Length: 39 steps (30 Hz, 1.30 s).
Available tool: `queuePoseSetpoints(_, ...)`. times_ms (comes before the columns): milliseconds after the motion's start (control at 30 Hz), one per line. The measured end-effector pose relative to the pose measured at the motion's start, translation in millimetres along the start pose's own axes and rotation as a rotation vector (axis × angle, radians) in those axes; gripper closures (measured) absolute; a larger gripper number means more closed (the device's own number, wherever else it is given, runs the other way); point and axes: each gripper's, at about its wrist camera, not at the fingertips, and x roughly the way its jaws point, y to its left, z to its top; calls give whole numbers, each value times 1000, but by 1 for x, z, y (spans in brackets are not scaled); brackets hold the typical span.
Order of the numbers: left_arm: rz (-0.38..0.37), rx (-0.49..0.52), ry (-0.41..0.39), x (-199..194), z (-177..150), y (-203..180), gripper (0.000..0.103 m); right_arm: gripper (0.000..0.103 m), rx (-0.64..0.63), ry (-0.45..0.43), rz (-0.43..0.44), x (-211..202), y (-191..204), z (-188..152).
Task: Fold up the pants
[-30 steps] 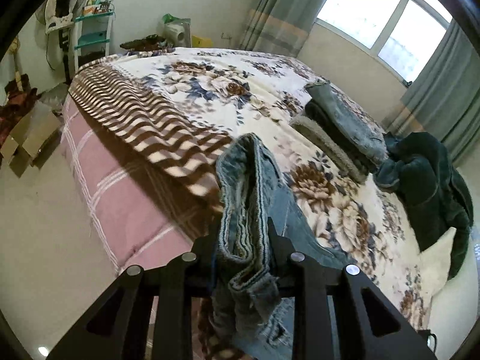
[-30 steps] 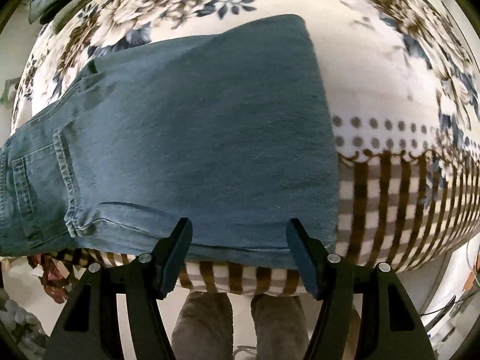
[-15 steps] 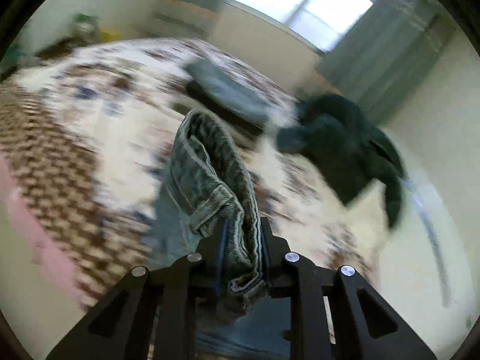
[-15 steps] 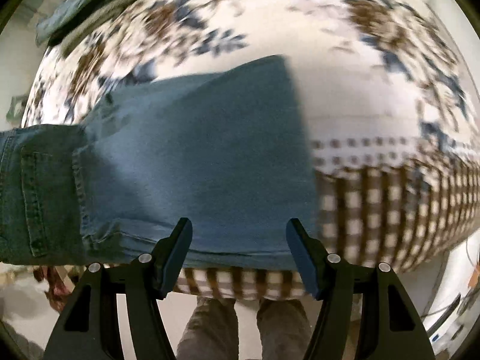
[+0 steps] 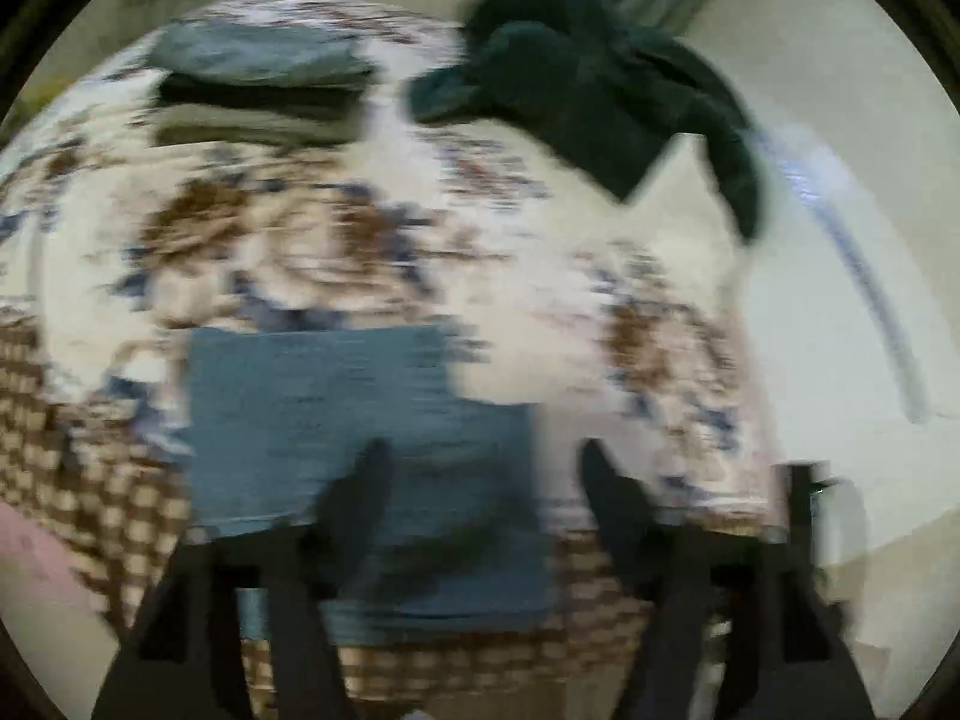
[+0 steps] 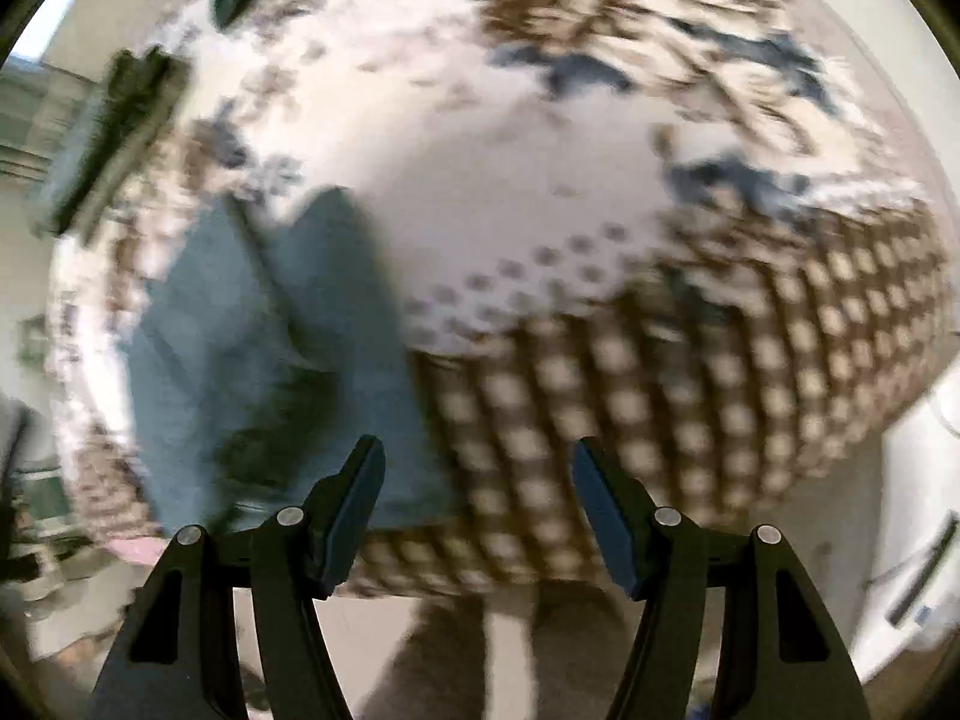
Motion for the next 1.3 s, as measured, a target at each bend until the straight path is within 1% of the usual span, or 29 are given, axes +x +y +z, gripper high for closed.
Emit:
queuePoseSetpoints(67,107,-27,26,6,2,35,31,31,-27,7,76,7,18,10)
queuePoseSetpoints(133,190,-61,57,12,3,70,31,31,-55,8,107,26,43,23)
queuePoseSetpoints(200,227,-74,69,13,-3,87,31,31,-68,45,113,53,58,35)
queuePoseSetpoints(233,251,-66,67,12,-2,95,31,31,-46,88,131,72,63,41)
queuePoseSetpoints(267,265,-56,64,12,-2,98,31,31,-24,150,170,93,68,46)
queuePoseSetpoints(300,276,-44,62,13,-1,101,31,29,5,213,180,115,73,48)
queuePoseSetpoints(333,283,-34,63,13,-1,103,31,29,20,215,155,131,74,53)
queuePoseSetpoints(367,292,-25,68,14,-1,104,31,29,29,198,139,141,77,54)
queuePoseSetpoints(400,295,-19,70,15,-2,104,31,31,34,173,115,144,78,52)
queuePoseSetpoints(467,296,-2,74,15,-3,101,31,44,24,132,84,140,83,47)
queuePoseSetpoints(500,296,0,75,15,-2,102,31,56,11,110,83,135,86,43)
queuePoseSetpoints(533,289,1,78,16,-3,101,31,61,-1,83,80,127,88,38)
queuePoseSetpoints(633,278,6,89,18,-3,100,31,68,-67,10,44,102,99,28)
queuePoseSetpoints(700,268,1,95,18,-3,100,31,71,-84,-52,34,74,101,22)
queuePoseSetpoints(767,258,-6,101,18,-4,101,31,75,-64,-118,30,38,89,16)
queuePoseSetpoints(800,255,-7,102,18,-4,102,31,78,-42,-145,24,20,78,12)
queuePoseSetpoints(833,250,-10,104,19,-5,103,31,81,-23,-159,22,5,68,8)
queuePoseSetpoints(900,227,-29,121,24,-6,106,30,81,9,-158,1,-14,38,1)
queuePoseSetpoints(933,208,-45,133,29,-7,108,25,81,23,-144,-11,-17,23,-4)
queuePoseSetpoints(967,181,-64,150,35,-7,111,14,80,21,-111,-13,-15,10,-6)
queuePoseSetpoints(1000,161,-80,163,40,-8,113,10,77,13,-45,0,-4,-1,-8)
queuePoseSetpoints(1033,144,-94,175,47,-7,114,7,70,23,27,22,8,-9,-8)
queuePoseSetpoints(1067,132,-100,184,52,-7,115,7,64,46,81,39,17,-15,-7)
queuePoseSetpoints(1100,121,-103,193,58,-6,116,7,63,66,107,41,22,-19,-5)
queuePoseSetpoints(1167,109,-110,217,75,-3,118,7,62,77,52,45,15,-22,4)
queuePoseSetpoints(1200,109,-111,222,79,-2,118,7,55,80,-3,71,9,-21,14)
queuePoseSetpoints(1233,110,-115,232,87,-1,119,7,40,83,-33,96,8,-20,20)
queuePoseSetpoints(1267,104,-116,241,91,1,120,7,33,87,-60,143,10,-18,29)
queuePoseSetpoints(1300,101,-116,245,94,1,121,7,25,91,-55,189,19,-16,39)
